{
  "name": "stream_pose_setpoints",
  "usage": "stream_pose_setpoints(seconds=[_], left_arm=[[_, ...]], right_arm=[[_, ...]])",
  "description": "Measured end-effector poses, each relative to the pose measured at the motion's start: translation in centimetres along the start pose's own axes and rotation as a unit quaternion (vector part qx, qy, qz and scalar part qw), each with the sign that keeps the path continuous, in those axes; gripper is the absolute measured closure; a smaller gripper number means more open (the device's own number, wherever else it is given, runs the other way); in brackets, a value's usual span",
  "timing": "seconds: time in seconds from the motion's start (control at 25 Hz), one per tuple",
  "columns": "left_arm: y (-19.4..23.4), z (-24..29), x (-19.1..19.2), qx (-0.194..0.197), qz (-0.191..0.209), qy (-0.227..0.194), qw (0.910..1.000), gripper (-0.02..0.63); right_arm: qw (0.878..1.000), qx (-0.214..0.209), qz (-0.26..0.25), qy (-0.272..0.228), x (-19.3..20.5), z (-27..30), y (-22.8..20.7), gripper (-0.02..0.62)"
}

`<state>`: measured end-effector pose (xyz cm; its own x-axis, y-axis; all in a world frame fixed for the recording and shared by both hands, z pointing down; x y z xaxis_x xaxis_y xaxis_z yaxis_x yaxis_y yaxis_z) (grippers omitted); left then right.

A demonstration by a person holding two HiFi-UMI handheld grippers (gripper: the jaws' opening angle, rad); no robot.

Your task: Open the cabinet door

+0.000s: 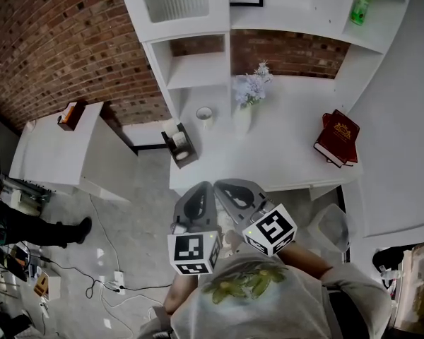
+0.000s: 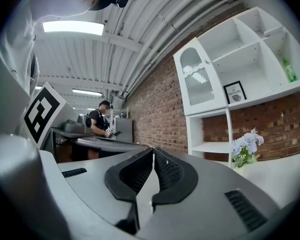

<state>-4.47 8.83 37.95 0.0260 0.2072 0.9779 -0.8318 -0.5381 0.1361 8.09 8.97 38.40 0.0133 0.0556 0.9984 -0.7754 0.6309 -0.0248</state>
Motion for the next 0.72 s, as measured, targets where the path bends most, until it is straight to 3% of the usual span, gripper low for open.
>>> stream_pose_setpoints(seconds=[0.36,0.72], left_arm=[[4.8,4.5,-1.6,0.000,-0.001,-0.003,1.0000,0.598],[7.5,9.9,-4.6,0.020,0.020,-0.031,0.9991,0.598]], right_arm=[[1.000,0.000,0.008,-0.018,-1.6,5.9,-5.7,0.572],[0.996,0.018,0.017,-0.086,-5.8,10.7,-13.0,0.571]])
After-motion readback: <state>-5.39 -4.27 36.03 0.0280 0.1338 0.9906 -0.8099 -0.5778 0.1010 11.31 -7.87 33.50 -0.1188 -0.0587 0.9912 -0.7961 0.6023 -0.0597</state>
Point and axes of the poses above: the fingertips, and each gripper's own axes: z forward along the fingers, y to its left, x out of its underside, the point moved 9 cm from there along -z, backward along the fingers, and after that the axes turned 2 degrees about x, right-handed, at the moved point
